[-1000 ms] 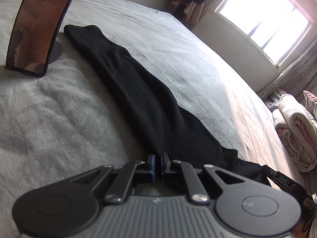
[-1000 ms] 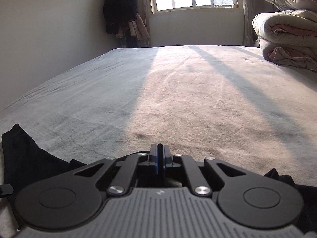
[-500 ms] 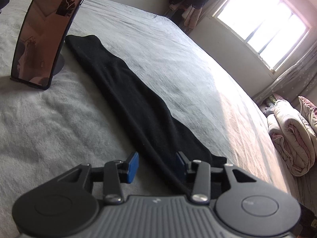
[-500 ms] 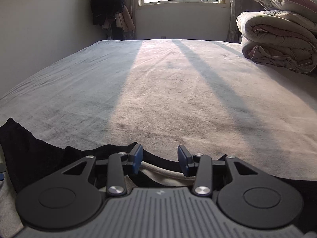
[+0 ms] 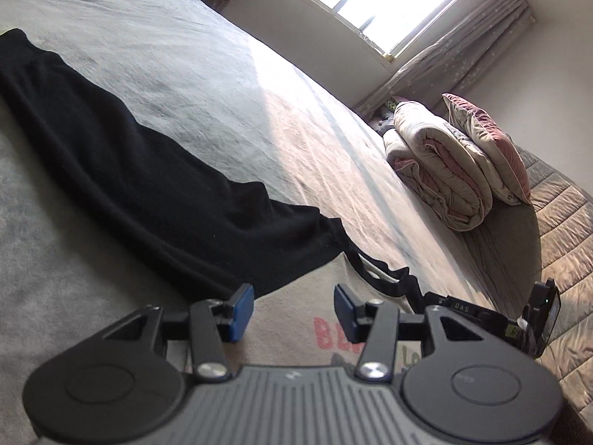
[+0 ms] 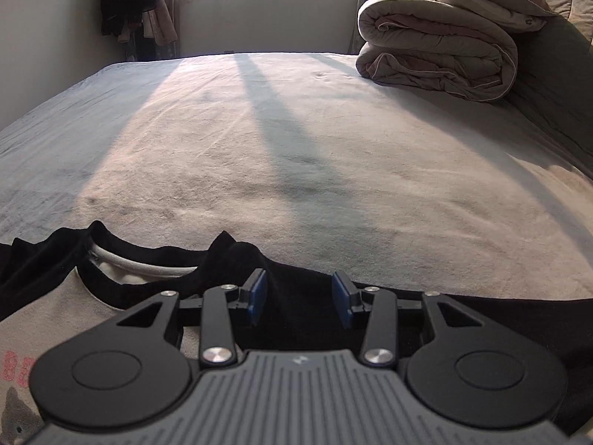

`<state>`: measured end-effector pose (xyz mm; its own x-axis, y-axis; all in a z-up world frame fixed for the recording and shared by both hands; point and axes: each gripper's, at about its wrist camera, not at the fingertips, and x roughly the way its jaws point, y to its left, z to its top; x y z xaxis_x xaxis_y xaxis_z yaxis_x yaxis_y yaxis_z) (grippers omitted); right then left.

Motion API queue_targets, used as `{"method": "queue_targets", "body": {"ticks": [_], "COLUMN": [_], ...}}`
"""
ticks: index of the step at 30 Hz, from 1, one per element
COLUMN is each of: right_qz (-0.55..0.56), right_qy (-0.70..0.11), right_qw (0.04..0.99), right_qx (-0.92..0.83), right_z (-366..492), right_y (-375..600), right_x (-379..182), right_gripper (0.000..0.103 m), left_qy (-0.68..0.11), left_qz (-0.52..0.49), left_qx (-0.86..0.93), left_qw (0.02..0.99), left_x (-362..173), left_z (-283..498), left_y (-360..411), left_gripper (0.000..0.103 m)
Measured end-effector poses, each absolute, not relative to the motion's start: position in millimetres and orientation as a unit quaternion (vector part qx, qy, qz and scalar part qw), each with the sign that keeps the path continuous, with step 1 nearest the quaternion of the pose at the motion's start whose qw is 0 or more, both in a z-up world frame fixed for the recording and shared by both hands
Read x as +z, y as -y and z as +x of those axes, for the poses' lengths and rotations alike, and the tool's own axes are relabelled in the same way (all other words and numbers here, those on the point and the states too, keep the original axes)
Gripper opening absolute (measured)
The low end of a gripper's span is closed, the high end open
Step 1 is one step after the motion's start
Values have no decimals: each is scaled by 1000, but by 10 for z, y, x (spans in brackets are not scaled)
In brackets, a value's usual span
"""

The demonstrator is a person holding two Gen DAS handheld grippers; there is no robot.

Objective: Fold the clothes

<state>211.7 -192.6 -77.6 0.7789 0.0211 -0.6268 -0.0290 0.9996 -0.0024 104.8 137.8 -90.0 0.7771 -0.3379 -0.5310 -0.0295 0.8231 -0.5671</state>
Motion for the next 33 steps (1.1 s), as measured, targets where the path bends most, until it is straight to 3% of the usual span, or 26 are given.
{"method": "queue_targets", "body": {"ticks": [4, 8, 11, 19, 33], "right_qz": [9, 16, 39, 44, 170], "right_qy": [-325, -319, -322, -324, -298], "right_qw": [945, 947, 946, 944, 905], "right_qx": [42, 38, 17, -49, -251], "right_z": [2196, 2406, 2565, 2154, 922], "right_y": [1824, 1782, 1832, 2184, 3767], "right_x": [-870, -975, -957, -751, -724], "right_gripper": [43, 43, 40, 51, 57], "left_qy": [-321, -303, -299, -310, -347], "left_qz": [-225, -118, -73, -132, -148], "left_qx": [-65, -60, -59, -57, 1], "left_qw": [918, 944, 950, 940, 926], "left_x": [-994, -971, -950, -856, -597], "left_z": [1063, 973, 927, 929, 820], "left_y": [-1187, -885, -783, -957, -1274], "left_gripper": [50, 64, 65, 65, 66]}}
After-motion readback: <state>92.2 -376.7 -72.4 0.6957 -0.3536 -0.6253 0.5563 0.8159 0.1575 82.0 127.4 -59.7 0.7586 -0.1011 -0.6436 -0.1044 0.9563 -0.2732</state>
